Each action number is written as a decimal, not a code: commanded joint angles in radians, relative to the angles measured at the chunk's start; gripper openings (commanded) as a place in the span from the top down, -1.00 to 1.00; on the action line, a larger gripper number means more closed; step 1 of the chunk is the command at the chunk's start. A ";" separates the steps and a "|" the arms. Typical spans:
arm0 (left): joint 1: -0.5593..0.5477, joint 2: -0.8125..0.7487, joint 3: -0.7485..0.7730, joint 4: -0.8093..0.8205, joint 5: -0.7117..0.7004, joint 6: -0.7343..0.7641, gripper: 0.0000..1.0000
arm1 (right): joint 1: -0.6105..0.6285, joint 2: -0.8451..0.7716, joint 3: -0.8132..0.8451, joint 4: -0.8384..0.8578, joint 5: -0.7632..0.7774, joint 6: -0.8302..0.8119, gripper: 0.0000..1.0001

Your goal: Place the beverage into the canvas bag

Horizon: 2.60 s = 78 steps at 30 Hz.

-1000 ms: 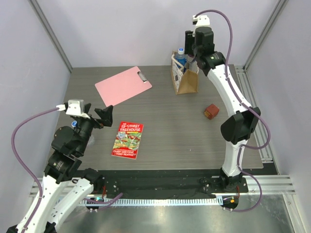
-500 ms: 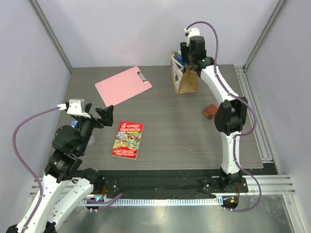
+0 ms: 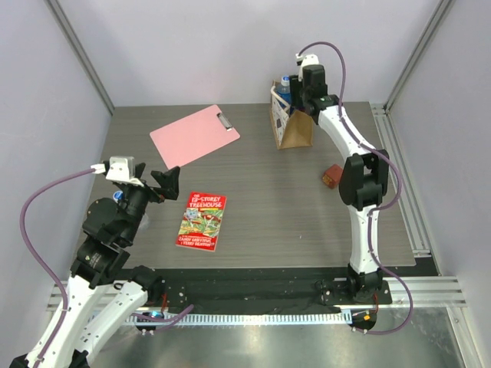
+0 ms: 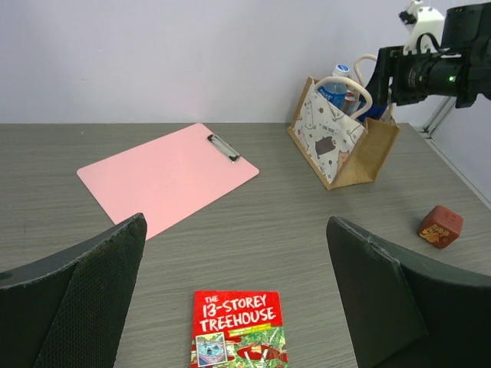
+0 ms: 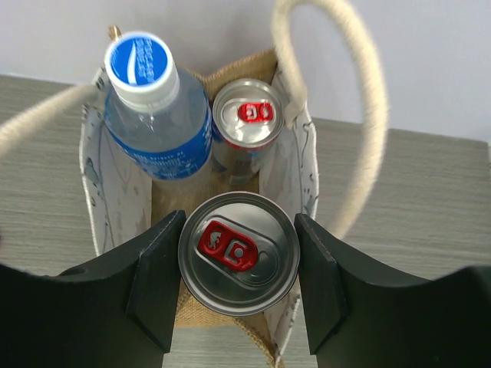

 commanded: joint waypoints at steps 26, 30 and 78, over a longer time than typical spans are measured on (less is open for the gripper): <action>0.001 0.002 0.000 0.042 0.005 0.013 -0.99 | -0.023 0.024 -0.042 0.076 0.076 0.135 -0.25; 0.001 0.002 0.000 0.042 0.004 0.016 -0.99 | -0.024 0.009 -0.046 0.072 0.070 0.139 -0.28; 0.368 0.446 0.188 -0.640 -0.484 -0.635 -1.00 | 0.335 -1.258 -1.436 0.345 -0.162 0.429 -0.35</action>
